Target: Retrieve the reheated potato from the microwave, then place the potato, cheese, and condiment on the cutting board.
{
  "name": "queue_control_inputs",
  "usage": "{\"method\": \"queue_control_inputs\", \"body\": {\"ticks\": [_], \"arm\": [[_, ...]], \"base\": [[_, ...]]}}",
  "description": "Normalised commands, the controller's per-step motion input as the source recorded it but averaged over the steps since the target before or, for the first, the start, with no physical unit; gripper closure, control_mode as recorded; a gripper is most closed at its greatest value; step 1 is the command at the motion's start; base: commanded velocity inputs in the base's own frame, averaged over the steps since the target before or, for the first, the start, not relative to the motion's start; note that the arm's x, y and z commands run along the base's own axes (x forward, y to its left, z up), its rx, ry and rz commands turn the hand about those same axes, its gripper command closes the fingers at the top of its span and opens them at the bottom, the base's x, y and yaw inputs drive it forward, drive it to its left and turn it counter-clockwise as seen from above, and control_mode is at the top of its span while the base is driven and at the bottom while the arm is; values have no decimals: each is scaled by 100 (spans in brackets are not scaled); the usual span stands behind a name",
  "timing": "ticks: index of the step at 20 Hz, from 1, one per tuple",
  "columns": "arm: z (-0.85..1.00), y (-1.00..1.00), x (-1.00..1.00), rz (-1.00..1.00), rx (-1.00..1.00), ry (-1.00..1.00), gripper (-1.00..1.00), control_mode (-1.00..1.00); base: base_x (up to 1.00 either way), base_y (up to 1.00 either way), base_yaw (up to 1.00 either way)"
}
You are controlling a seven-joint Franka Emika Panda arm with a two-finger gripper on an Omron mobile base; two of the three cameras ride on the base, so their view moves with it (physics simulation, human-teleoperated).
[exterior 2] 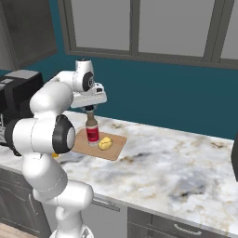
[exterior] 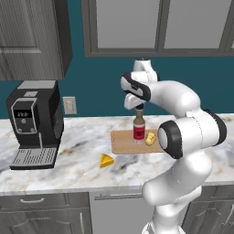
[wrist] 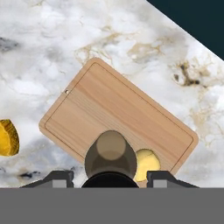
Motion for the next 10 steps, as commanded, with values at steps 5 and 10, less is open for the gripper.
{"method": "queue_control_inputs", "body": {"ticks": [5,10], "arm": [[-13,-1,0,0,0,0,100,-100],[-13,-3,0,0,0,0,100,-100]], "base": [[0,0,0],[0,0,0]]}}
